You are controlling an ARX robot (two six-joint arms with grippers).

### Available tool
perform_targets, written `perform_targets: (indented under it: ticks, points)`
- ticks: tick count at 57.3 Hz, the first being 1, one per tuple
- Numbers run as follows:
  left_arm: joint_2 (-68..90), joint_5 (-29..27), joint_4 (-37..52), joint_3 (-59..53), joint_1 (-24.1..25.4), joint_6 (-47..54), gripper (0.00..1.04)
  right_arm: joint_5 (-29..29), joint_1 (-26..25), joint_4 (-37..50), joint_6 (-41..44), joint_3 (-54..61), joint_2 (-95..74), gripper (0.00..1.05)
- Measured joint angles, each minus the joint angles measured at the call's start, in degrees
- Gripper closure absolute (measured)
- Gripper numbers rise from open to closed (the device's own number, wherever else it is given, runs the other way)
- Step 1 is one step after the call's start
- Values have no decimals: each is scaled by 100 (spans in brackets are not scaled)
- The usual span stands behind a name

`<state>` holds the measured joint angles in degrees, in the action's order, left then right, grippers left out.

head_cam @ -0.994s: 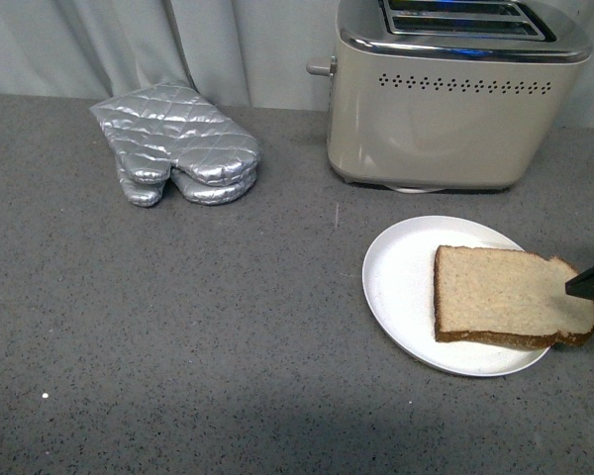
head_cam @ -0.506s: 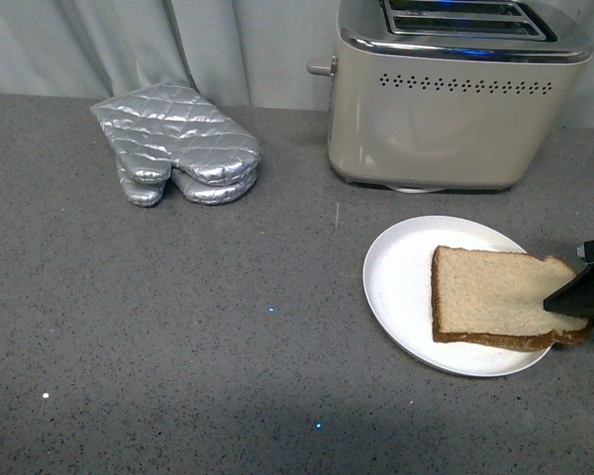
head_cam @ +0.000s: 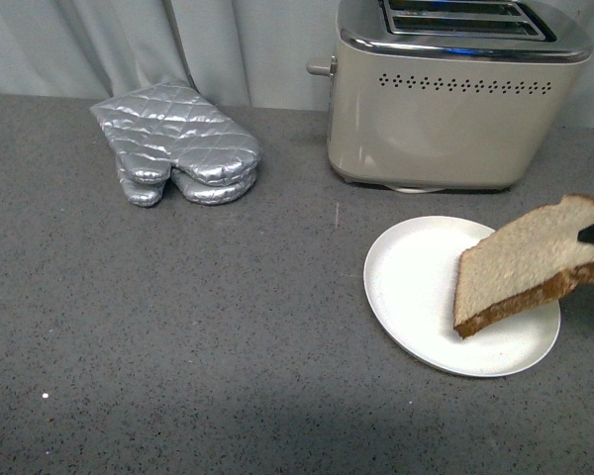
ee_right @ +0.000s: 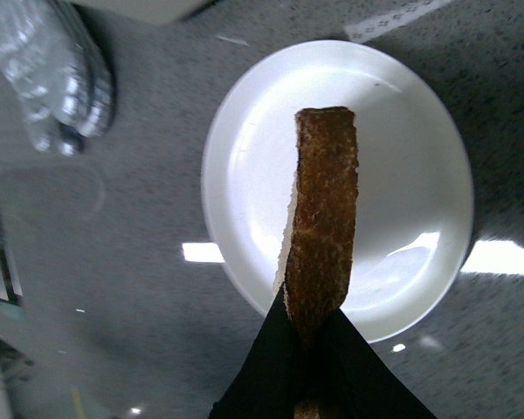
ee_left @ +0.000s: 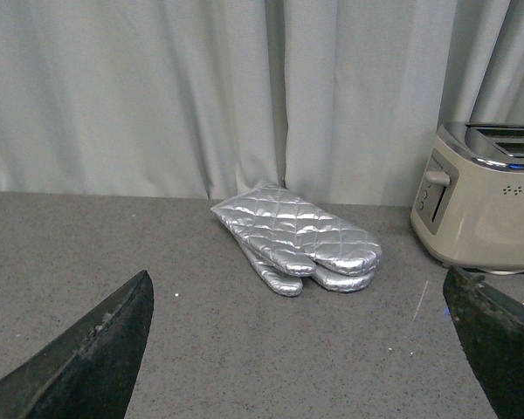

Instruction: Put bread into toaster

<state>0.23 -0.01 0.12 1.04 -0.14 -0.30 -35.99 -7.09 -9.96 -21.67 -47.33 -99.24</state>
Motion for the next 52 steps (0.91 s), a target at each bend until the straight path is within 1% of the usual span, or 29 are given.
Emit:
perform_targets:
  ticks: [2, 4, 7, 9, 11, 12, 13, 14, 15, 16, 24, 32, 44, 52]
  points:
    - [0, 0, 0, 0, 0, 0, 7, -4, 42, -39, -636, 2, 358, 104]
    - [0, -2, 0, 0, 0, 0, 7, 48, 81, 15, -1051, 4, 588, 104]
    - [0, -2, 0, 0, 0, -2, 7, 289, 216, -35, -1912, -42, 1141, 104]
    - [0, 0, 0, 0, 0, 0, 7, 619, 358, -39, -2524, -107, 1515, 104]
    - [0, 0, 0, 0, 0, 0, 7, 1113, 505, -94, -3147, -262, 1812, 104]
    - [0, 0, 0, 0, 0, 0, 7, 1217, 535, -116, -3202, -299, 1860, 104]
    - [0, 0, 0, 0, 0, 0, 7, 1521, 629, -162, -3571, -426, 1969, 104]
    - [0, 0, 0, 0, 0, 0, 7, 1668, 695, -149, -3722, -507, 2017, 104]
    - [0, 0, 0, 0, 0, 0, 7, 2020, 798, -114, -4013, -625, 2052, 104]
    - [0, 0, 0, 0, 0, 0, 7, 2232, 868, -120, -4157, -719, 2055, 104]
    - [0, 0, 0, 0, 0, 0, 7, 3289, 1311, -212, -4747, -1226, 1797, 104]
    - [0, 0, 0, 0, 0, 0, 7, 4000, 1591, -350, -5344, -1779, 1342, 104]
    - [0, 0, 0, 0, 0, 0, 7, 4507, 1838, -509, -5862, -2761, 540, 104]
    - [0, 0, 0, 0, 0, 0, 7, 4616, 1961, -820, -6076, -3305, -2, 104]
